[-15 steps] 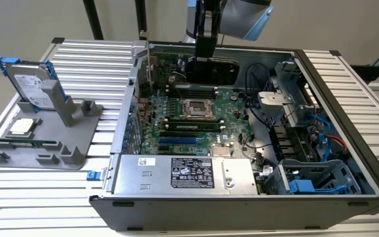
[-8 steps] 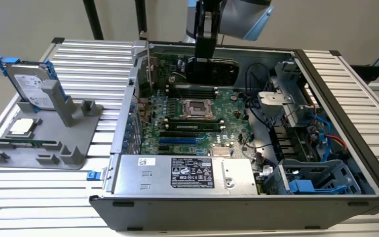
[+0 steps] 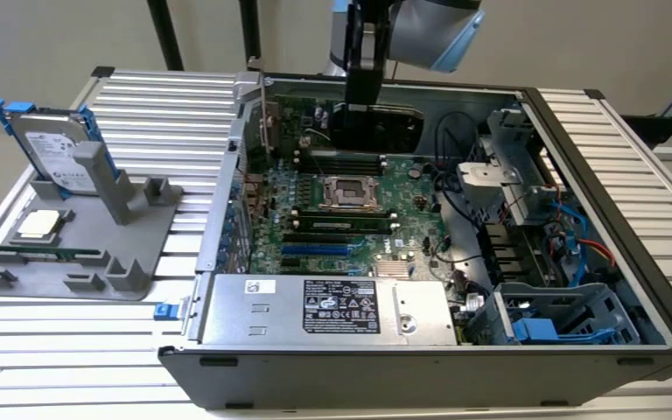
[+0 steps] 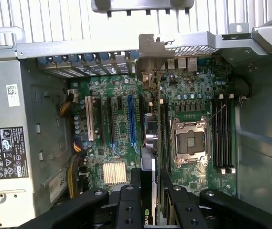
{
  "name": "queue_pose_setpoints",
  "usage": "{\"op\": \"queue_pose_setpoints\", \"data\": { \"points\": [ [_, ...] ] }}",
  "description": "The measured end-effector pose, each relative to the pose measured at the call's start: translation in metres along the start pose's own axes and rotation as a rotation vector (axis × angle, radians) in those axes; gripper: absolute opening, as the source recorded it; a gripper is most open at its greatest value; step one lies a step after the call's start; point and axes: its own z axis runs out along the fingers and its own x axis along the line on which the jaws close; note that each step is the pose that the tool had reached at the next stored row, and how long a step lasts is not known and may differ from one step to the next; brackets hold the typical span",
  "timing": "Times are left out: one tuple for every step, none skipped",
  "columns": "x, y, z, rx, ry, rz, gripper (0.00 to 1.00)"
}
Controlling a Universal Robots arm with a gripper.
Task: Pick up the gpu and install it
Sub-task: 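Insert the gpu into the slot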
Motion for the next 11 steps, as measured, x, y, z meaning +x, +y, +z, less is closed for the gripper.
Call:
{"op": "queue_pose_setpoints", "data": {
  "points": [
    [0.0,0.0,0.0004,0.0,0.0001,0.0,0.0],
    [0.0,0.0,0.0008,0.0,0.0,0.0,0.0],
    [0.0,0.0,0.0013,0.0,0.0,0.0,0.0],
    [0.0,0.0,0.0018,0.0,0.0,0.0,0.0],
    [0.0,0.0,0.0022,0.0,0.0,0.0,0.0],
    [0.0,0.0,0.0027,0.0,0.0,0.0,0.0],
    [0.0,0.0,0.0031,0.0,0.0001,0.0,0.0],
    [0.0,0.0,0.0035,0.0,0.0001,0.0,0.0],
    [0.0,0.0,0.004,0.0,-0.0001,0.0,0.0],
    [0.0,0.0001,0.0044,0.0,0.0,0.0,0.0],
    [0.0,0.0001,0.0048,0.0,0.0001,0.0,0.0]
  ]
}}
